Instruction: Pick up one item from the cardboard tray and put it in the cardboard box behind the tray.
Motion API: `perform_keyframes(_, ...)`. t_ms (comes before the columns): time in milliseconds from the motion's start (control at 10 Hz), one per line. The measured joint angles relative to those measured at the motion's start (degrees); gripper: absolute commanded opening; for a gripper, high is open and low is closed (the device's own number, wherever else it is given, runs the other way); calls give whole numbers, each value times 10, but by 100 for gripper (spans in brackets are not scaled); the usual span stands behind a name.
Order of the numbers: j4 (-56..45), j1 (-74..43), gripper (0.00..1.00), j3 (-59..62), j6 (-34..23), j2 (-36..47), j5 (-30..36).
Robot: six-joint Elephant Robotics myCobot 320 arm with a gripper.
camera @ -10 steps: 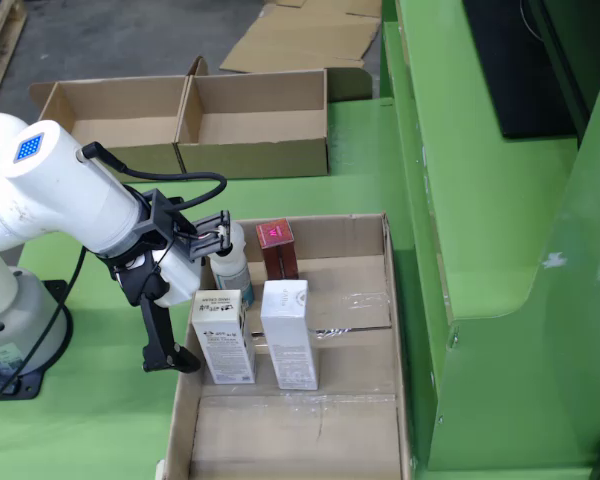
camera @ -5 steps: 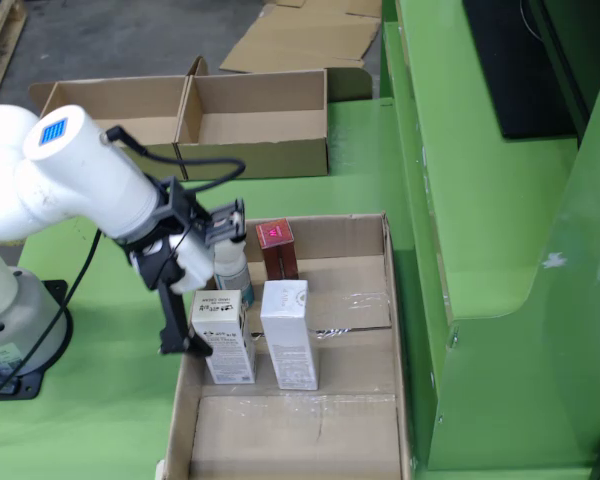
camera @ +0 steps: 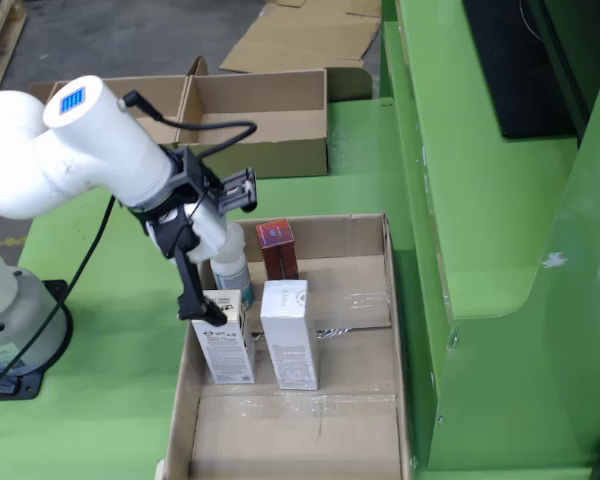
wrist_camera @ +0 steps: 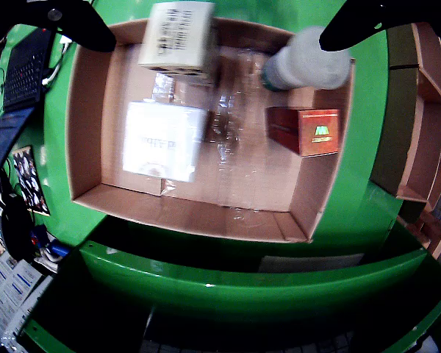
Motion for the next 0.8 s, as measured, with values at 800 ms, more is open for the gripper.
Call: perform_keyframes(800, 6, -4, 100, 4, 24, -45, 9)
